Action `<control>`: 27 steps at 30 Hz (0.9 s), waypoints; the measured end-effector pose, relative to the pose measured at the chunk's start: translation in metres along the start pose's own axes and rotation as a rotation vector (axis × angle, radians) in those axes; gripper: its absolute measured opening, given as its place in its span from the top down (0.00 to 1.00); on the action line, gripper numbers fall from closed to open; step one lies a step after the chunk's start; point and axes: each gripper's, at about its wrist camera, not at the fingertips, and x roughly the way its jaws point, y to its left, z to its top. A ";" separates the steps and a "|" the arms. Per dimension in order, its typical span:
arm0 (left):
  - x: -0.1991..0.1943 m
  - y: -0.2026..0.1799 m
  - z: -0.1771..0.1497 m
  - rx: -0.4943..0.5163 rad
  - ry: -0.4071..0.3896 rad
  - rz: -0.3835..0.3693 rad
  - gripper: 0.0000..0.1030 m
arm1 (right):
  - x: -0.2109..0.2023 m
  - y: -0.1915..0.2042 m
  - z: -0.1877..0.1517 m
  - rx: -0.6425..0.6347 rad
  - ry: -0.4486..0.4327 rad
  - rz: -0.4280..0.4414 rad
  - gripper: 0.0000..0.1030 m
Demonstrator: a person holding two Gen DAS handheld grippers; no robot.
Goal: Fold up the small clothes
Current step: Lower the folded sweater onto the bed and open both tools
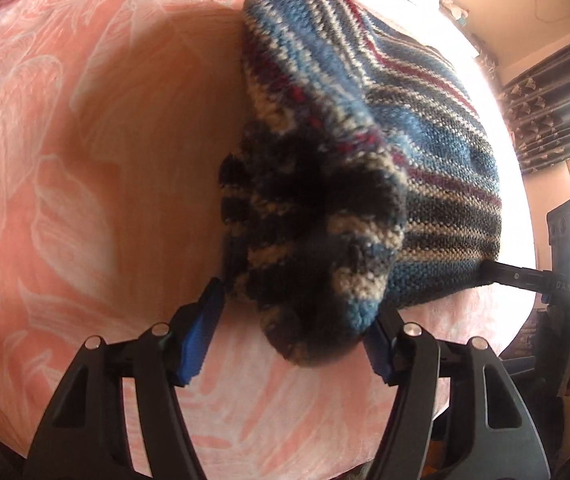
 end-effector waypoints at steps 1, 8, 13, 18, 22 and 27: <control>-0.002 0.003 -0.002 -0.014 -0.003 -0.016 0.38 | -0.003 0.005 -0.002 -0.016 -0.012 -0.013 0.73; -0.017 0.011 -0.011 -0.013 -0.044 -0.039 0.42 | -0.008 0.020 -0.010 -0.036 -0.038 -0.060 0.77; -0.009 0.025 -0.012 -0.029 -0.012 -0.044 0.38 | 0.008 0.018 -0.010 -0.052 -0.002 -0.144 0.77; -0.010 0.031 -0.012 -0.014 -0.013 -0.031 0.37 | 0.019 0.019 -0.011 -0.060 0.018 -0.194 0.74; -0.023 0.022 -0.016 -0.047 -0.011 0.016 0.38 | 0.007 0.033 -0.012 -0.066 -0.033 -0.231 0.55; -0.049 0.006 -0.032 -0.069 -0.042 0.085 0.38 | -0.022 0.056 -0.024 -0.103 -0.146 -0.338 0.25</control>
